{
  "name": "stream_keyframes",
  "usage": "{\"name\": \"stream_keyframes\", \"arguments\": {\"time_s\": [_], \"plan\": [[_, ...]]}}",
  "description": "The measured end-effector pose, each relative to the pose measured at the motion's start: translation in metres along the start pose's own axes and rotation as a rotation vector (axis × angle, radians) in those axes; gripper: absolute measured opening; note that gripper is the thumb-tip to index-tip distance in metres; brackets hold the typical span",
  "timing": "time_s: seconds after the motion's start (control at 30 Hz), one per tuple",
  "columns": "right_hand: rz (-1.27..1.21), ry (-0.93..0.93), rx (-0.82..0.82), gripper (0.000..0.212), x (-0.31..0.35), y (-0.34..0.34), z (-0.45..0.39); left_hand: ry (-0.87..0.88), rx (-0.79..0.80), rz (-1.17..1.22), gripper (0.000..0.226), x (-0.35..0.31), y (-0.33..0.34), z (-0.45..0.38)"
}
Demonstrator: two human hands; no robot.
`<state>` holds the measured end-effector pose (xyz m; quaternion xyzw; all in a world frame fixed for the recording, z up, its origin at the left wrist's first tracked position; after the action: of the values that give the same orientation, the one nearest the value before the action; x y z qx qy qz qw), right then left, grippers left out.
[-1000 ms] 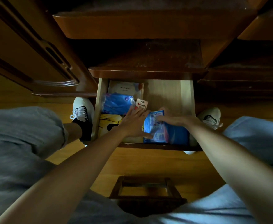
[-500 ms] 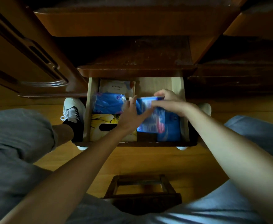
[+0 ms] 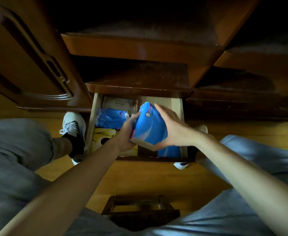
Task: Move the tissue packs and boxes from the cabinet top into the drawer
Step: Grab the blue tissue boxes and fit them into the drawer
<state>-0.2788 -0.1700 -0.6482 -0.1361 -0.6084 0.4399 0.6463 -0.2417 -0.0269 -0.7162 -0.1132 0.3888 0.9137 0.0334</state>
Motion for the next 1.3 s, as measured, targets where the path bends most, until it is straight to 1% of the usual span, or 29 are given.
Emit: {"name": "stream_keyframes", "arguments": {"time_s": [0.1, 0.17, 0.23, 0.3, 0.33, 0.4, 0.47, 0.53, 0.6, 0.7, 0.8, 0.93, 1.0, 1.1, 1.17, 1.27, 1.3], "plan": [[0.291, -0.020, 0.042, 0.157, 0.000, 0.019, -0.001, 0.023, -0.118, -0.004, 0.049, 0.012, -0.011, -0.005], [0.379, -0.016, 0.051, 0.159, -0.004, 0.031, -0.005, 0.044, -0.151, 0.036, 0.040, 0.017, -0.016, -0.008], [0.394, -0.007, 0.060, 0.157, -0.011, 0.040, -0.010, 0.072, -0.246, 0.021, 0.036, 0.017, -0.024, -0.011], [0.402, 0.012, 0.098, 0.154, -0.021, 0.043, -0.015, 0.123, -0.443, -0.107, 0.030, 0.011, -0.038, -0.015], [0.414, 0.028, 0.121, 0.153, -0.028, 0.041, -0.017, 0.172, -0.554, -0.187, 0.023, 0.005, -0.048, -0.014], [0.419, 0.079, 0.171, 0.150, -0.045, 0.040, -0.021, 0.298, -0.698, -0.317, 0.010, -0.011, -0.068, -0.009], [0.357, 0.128, 0.245, 0.149, -0.058, 0.047, -0.022, 0.379, -0.804, -0.431, 0.009, -0.025, -0.088, -0.001], [0.296, 0.116, 0.340, 0.147, -0.061, 0.061, -0.027, 0.403, -0.873, -0.436, 0.015, -0.030, -0.106, 0.002], [0.268, 0.067, 0.416, 0.143, -0.058, 0.075, -0.037, 0.411, -0.899, -0.421, 0.018, -0.031, -0.115, -0.001], [0.241, 0.052, 0.454, 0.141, -0.058, 0.083, -0.051, 0.430, -0.875, -0.511, 0.012, -0.030, -0.112, -0.009], [0.221, 0.052, 0.402, 0.143, -0.064, 0.084, -0.047, 0.409, -0.850, -0.580, 0.016, -0.025, -0.110, -0.012], [0.055, 0.051, 0.308, 0.139, -0.069, 0.082, -0.038, 0.395, -0.868, -0.665, 0.019, -0.025, -0.108, -0.014], [0.017, 0.039, 0.273, 0.138, -0.071, 0.081, -0.039, 0.405, -0.864, -0.729, 0.019, -0.024, -0.104, -0.013], [-0.011, 0.040, 0.265, 0.135, -0.078, 0.083, -0.037, 0.407, -0.860, -0.869, 0.020, -0.020, -0.097, -0.010], [0.048, 0.022, 0.287, 0.132, -0.078, 0.086, -0.037, 0.392, -0.850, -1.006, 0.026, -0.017, -0.091, -0.009], [0.296, -0.028, 0.345, 0.133, -0.075, 0.092, -0.043, 0.388, -0.844, -1.270, 0.042, -0.013, -0.081, -0.009], [0.342, -0.024, 0.368, 0.135, -0.074, 0.094, -0.045, 0.395, -0.855, -1.359, 0.049, -0.012, -0.076, -0.009]]}}
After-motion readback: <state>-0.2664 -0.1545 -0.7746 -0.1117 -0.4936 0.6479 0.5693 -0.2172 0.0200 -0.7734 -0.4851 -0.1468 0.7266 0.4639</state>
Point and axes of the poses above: each hand's wrist, its own z-axis away from the middle knuckle, its own y-axis out of the palm, x = y × z, the point moved 6 cm from there along -z, towards the middle knuckle, and after that the axes turned 15 degrees about -y, right-handed, at the moved point
